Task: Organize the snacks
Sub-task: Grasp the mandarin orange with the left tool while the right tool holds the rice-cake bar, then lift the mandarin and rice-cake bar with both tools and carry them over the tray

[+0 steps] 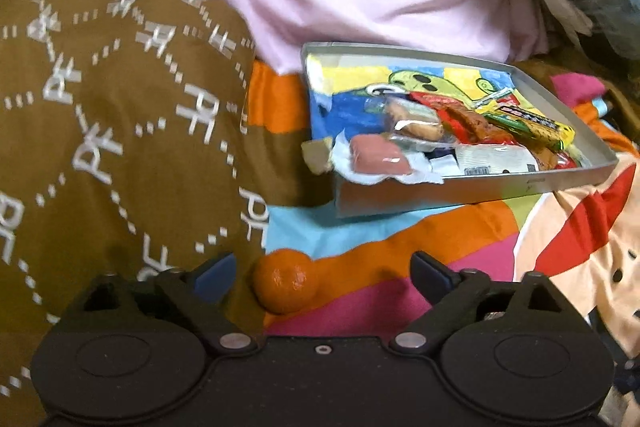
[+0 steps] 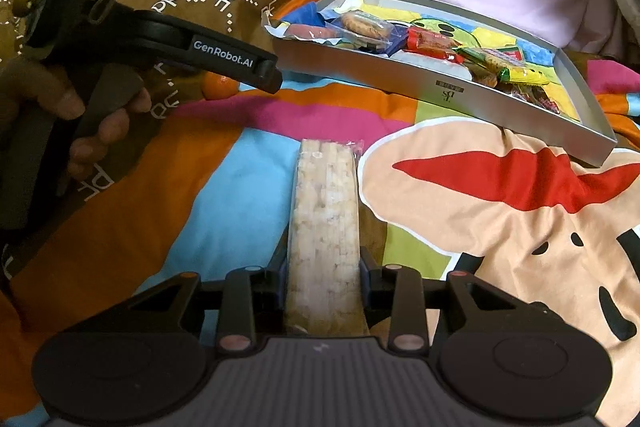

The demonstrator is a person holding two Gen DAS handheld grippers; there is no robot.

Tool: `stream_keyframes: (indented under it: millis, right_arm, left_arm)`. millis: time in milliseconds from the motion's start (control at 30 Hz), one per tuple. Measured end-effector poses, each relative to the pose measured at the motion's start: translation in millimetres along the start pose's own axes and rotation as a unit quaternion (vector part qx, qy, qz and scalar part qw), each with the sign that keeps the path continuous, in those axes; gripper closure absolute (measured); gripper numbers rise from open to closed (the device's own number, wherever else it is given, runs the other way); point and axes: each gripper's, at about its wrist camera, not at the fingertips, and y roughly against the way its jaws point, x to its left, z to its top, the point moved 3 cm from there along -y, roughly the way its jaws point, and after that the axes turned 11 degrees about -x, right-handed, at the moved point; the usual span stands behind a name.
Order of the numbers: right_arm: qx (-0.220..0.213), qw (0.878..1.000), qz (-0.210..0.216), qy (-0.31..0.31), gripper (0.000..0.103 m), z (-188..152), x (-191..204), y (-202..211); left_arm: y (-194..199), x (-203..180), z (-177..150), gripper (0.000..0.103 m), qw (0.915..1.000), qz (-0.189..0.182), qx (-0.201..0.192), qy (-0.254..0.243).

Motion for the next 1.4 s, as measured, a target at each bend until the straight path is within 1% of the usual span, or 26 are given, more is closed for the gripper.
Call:
stream_keyframes:
  millis: [67,167,200,267,333,400,433,600,800,867,900,1000,1133,1400]
  right_arm:
    - [0.001,1.000,0.000,0.000,0.066,-1,0,0]
    - [0.003,1.000,0.001,-0.001,0.066,-1,-1,-2]
    - [0.003,1.000,0.001,-0.001,0.066,-1,-1,-2]
    - [0.004,1.000,0.001,0.000,0.066,-2,-1,-3]
    - [0.004,1.000,0.001,0.000,0.066,-2,-1,-3]
    - [0.004,1.000,0.001,0.000,0.066,-2,0,-3]
    - [0.004,1.000,0.001,0.000,0.066,-2,0,-3]
    - [0.004,1.000,0.001,0.000,0.066,-2,0,-3]
    - [0.005,1.000,0.001,0.001,0.064,-2,0,-3]
    - [0.007,1.000,0.001,0.001,0.063,-3,0,-5]
    - [0.007,1.000,0.001,0.002,0.062,-3,0,-5]
    - [0.008,1.000,0.000,0.002,0.061,-3,0,-7]
    - [0.011,1.000,0.008,-0.011,0.060,-1,-5,-10]
    - [0.013,1.000,0.011,-0.026,0.053,-1,-9,-13]
  left_arm:
    - [-3,5,-1,0.016,0.9998,0.000,0.005,0.020]
    - [-5,9,1,0.020,0.9994,-0.001,0.005,0.033]
    - [-5,10,1,0.024,0.9993,0.001,0.007,0.038]
    - [-7,13,1,0.032,0.9988,0.006,0.014,0.047]
    - [-9,14,-1,0.049,0.9984,0.015,0.020,0.050]
    - [-10,16,-1,0.058,0.9980,0.024,0.024,0.053]
    - [-10,17,-1,0.060,0.9979,0.024,0.025,0.055]
    - [-10,16,-3,0.062,0.9975,0.016,0.032,0.060]
    - [-13,15,-3,0.061,0.9974,0.018,0.037,0.058]
    - [-13,15,-3,0.062,0.9974,0.019,0.038,0.058]
    - [-12,15,-3,0.064,0.9973,0.021,0.039,0.059]
    - [-11,15,-2,0.064,0.9968,0.022,0.043,0.064]
    - [-5,13,-2,0.065,0.9957,0.025,0.051,0.073]
    - [21,2,-6,0.065,0.9958,0.034,0.060,0.059]
